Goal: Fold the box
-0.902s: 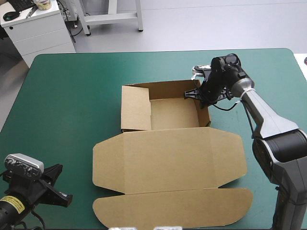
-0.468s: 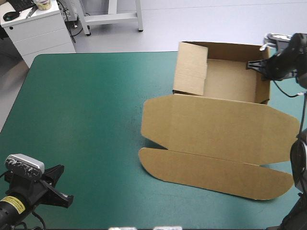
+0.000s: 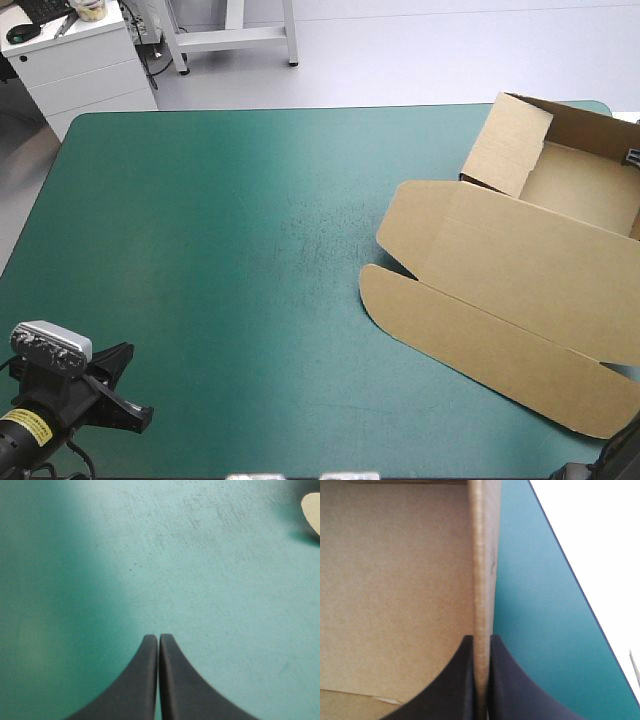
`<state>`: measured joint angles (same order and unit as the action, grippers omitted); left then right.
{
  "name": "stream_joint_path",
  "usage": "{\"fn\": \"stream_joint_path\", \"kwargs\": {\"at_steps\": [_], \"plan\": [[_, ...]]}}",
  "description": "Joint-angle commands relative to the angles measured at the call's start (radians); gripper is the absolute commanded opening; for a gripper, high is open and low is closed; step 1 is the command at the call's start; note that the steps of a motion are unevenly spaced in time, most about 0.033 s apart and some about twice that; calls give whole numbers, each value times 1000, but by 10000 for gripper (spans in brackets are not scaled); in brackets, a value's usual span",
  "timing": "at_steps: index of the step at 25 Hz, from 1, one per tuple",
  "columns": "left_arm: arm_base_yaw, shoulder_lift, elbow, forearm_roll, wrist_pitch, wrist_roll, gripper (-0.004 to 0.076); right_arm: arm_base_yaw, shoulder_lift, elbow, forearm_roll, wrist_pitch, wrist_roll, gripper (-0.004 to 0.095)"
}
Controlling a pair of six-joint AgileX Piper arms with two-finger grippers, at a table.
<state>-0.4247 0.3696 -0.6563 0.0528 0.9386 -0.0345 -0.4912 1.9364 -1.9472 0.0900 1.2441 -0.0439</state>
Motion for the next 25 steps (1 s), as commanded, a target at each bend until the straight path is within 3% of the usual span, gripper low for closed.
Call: {"fn": "stream_joint_path", "kwargs": {"at_steps": [1, 4, 6, 8, 13, 15, 20, 25], "plan": [[-7, 8, -24, -4, -68, -10, -10, -34, -26, -31, 17, 6, -9, -17], [-7, 8, -24, -4, -68, -10, -10, -46, -6, -31, 17, 9, -12, 28], [-7, 8, -24, -4, -68, -10, -10, -50, 1, -31, 17, 9, -21, 112], [-7, 8, -24, -6, -68, -10, -10, -50, 3, -31, 17, 7, -46, 234], [-7, 8, -24, -8, -72, -5, -10, -63, 3, -31, 13, 9, -53, 689], [-7, 8, -24, -8, -72, -5, -10, -64, -6, -31, 10, 9, -50, 825], [-7, 8, -24, 3, -72, -7, -10, -64, -103, -33, 30, 9, -50, 809], [-7, 8, -24, 3, -66, -7, -10, -64, -270, -14, 266, 11, -69, 773]]}}
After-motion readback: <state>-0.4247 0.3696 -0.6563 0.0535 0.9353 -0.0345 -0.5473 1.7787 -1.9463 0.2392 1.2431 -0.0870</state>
